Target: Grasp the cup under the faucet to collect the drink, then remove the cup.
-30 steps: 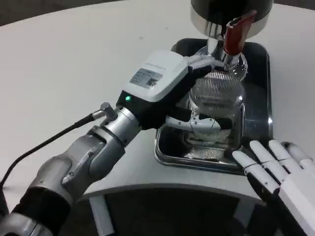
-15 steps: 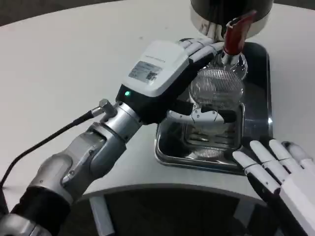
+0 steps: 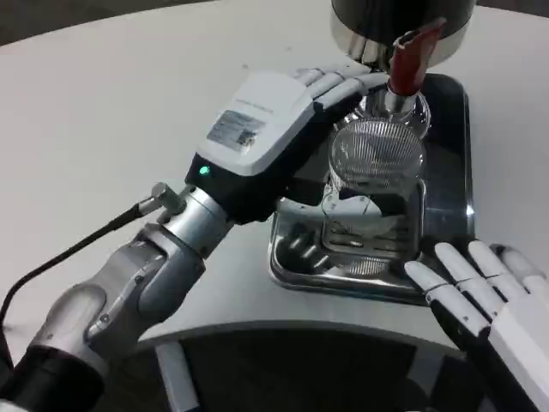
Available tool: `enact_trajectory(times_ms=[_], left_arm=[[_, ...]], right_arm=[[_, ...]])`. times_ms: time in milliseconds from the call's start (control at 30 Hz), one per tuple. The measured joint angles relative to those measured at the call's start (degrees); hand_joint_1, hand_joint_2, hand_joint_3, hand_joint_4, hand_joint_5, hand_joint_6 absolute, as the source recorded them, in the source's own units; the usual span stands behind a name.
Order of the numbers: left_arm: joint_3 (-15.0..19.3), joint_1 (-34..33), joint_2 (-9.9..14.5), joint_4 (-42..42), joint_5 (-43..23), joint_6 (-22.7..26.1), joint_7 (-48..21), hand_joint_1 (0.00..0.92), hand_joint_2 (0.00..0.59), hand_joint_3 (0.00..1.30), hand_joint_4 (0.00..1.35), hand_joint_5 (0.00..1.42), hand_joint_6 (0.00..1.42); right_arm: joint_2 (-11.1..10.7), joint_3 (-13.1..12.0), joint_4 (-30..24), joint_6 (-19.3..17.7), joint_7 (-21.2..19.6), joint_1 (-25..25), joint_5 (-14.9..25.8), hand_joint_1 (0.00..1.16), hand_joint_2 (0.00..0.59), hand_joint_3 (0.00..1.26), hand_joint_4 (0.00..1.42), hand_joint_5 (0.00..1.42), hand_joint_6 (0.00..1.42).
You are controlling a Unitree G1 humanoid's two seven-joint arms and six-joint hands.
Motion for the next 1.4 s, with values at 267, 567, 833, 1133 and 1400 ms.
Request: enact_trajectory(times_ms=[267, 567, 833, 1133, 1400], left_arm=[[3.93, 4.45, 2.37, -6.37, -4.26, -1.17, -1.85, 0.190, 0.094, 0.30, 0.14, 0.29, 0.40], [10.73, 11.36, 4.66, -16.42, -13.23, -4.64, -4.71, 0.138, 0.117, 0.42, 0.35, 0.49, 0.56], [17.30, 12.09, 5.38, -24.23, -35.24, -1.03, -16.80, 0.094, 0.111, 0.37, 0.42, 0.64, 0.78], [19.69, 2.26, 4.56, -26.62, -65.61, 20.13, -39.41, 0.000, 0.089, 0.16, 0.07, 0.21, 0.30], [19.79, -1.51, 3.92, -26.55, -73.40, 30.85, -54.26, 0.000, 0.095, 0.13, 0.02, 0.16, 0.25]], right_arm=[[0.00, 0.21, 0.00, 0.08, 0.26, -0.09, 0.00, 0.49, 0.432, 0.12, 0.02, 0.00, 0.00], [0.00, 0.70, 0.00, 0.82, 0.72, -0.20, -0.44, 0.49, 0.432, 0.12, 0.02, 0.00, 0.00], [-0.02, 1.85, 0.00, 1.24, 0.76, -0.27, -2.45, 0.49, 0.432, 0.12, 0.02, 0.00, 0.00], [-0.11, 4.93, 0.01, 1.71, 0.85, -0.19, -4.94, 0.49, 0.432, 0.12, 0.02, 0.00, 0.00], [-0.08, 7.01, 0.01, 2.03, 0.84, 0.22, -6.37, 0.49, 0.432, 0.12, 0.02, 0.00, 0.00]])
